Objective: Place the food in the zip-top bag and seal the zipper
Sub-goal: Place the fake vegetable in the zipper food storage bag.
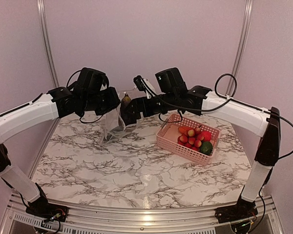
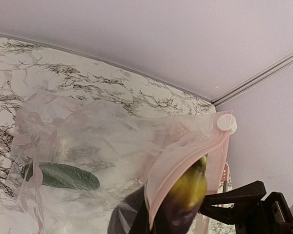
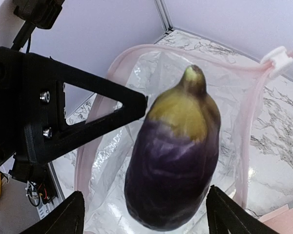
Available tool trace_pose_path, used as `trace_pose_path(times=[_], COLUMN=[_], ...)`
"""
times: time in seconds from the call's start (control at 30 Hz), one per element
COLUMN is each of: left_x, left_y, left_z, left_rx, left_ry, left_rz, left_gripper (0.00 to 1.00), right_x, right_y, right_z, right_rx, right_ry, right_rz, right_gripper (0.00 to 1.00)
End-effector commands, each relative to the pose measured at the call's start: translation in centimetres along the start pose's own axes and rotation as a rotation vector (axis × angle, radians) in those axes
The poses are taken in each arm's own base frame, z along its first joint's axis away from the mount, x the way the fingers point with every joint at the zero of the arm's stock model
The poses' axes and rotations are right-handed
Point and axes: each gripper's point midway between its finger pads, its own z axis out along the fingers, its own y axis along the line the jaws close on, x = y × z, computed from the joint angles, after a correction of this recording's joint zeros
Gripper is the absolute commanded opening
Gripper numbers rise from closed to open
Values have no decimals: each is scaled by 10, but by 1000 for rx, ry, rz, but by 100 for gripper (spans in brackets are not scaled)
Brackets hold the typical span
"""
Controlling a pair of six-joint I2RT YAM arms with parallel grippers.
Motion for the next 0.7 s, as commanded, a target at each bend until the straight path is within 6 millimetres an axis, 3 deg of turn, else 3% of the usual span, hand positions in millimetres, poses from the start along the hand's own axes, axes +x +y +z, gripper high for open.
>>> trace_pose_path(times=[0.0,0.13,0.33,0.47,0.67], left_x=[-7,-1,6,4,2], left_y=[7,11,16,20,28], left_z=[-1,3,8,5,-4], left_rx=[-2,-7,-19,-54,-93], left_ry=[-27,-11,12,22,22], left_rz=[-22,-18,16,81,164], left_gripper=[0,0,0,0,0], right_x=[-32,-49,-36,-24,1], right_y=[14,15,-5,-44,-126], right_z=[-34,-53,-56,-72,-120], right_rx=[15,42,138,212,368], right_ry=[-76,-132,-83,-63,-59], right_rz=[-21,-15,10,96,239], right_gripper=[83,84,82,79,76])
